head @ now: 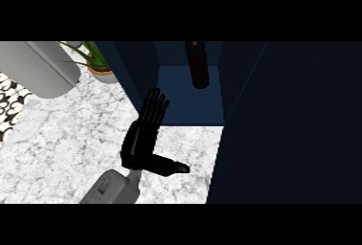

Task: Pick up the wine, place it into the cabinet and close the cabinet

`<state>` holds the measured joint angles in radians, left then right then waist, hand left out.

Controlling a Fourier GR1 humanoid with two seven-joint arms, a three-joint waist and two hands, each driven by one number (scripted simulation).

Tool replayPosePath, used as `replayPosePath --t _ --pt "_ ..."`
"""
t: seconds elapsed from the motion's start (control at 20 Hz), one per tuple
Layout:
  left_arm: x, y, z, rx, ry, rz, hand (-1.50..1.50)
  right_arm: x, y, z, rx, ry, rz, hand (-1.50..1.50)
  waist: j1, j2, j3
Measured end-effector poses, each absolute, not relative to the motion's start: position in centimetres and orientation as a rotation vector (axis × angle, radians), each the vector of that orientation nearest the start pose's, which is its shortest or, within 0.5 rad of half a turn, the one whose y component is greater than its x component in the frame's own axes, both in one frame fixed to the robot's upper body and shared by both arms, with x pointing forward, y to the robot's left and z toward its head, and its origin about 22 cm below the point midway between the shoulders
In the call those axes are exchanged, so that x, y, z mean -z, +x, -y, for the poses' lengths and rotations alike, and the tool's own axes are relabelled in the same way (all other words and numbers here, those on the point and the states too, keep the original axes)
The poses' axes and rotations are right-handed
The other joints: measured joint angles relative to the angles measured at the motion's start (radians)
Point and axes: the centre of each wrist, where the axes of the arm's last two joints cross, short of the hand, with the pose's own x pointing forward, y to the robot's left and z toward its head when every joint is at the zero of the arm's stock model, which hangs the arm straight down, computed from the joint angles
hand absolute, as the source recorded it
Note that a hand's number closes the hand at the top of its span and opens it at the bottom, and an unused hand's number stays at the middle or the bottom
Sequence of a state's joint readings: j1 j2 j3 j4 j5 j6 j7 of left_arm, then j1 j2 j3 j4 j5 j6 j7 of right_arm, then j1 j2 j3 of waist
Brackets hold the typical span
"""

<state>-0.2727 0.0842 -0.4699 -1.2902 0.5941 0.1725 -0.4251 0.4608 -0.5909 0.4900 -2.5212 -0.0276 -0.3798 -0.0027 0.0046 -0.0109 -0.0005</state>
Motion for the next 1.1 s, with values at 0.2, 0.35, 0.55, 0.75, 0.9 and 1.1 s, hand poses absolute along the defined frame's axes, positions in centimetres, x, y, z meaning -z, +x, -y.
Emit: replayPosePath --t 0.2,0.35,0.55,0.75,0.9,1.1 --pt "1.0 25.5 -13.8 -0.152 -0.552 1.725 -1.5 -14.6 8.8 21.1 -0.305 0.084 1.897 -1.5 -0.003 0.003 0.0" --pt "1.2 24.4 -15.8 -0.164 -0.55 1.733 -1.5 -14.6 8.8 21.3 -0.37 0.104 1.888 -1.5 -0.005 0.004 0.0" --pt "1.5 23.3 -18.4 -0.178 -0.531 1.756 -1.5 -14.4 8.5 21.2 -0.442 0.166 1.871 -1.5 -0.007 0.005 0.0" --pt "1.7 22.4 -21.0 -0.173 -0.5 1.789 -1.5 -14.1 8.1 20.9 -0.579 0.281 1.808 1.5 -0.004 0.005 0.0" --pt "1.1 22.2 -23.4 -0.166 -0.467 1.811 -1.5 -14.0 7.8 20.7 -0.651 0.353 1.782 1.5 -0.003 0.005 -0.001" --pt "0.4 22.0 -25.9 -0.177 -0.426 1.831 -1.5 -14.0 7.6 20.3 -0.676 0.414 1.762 1.5 -0.005 0.006 -0.001"
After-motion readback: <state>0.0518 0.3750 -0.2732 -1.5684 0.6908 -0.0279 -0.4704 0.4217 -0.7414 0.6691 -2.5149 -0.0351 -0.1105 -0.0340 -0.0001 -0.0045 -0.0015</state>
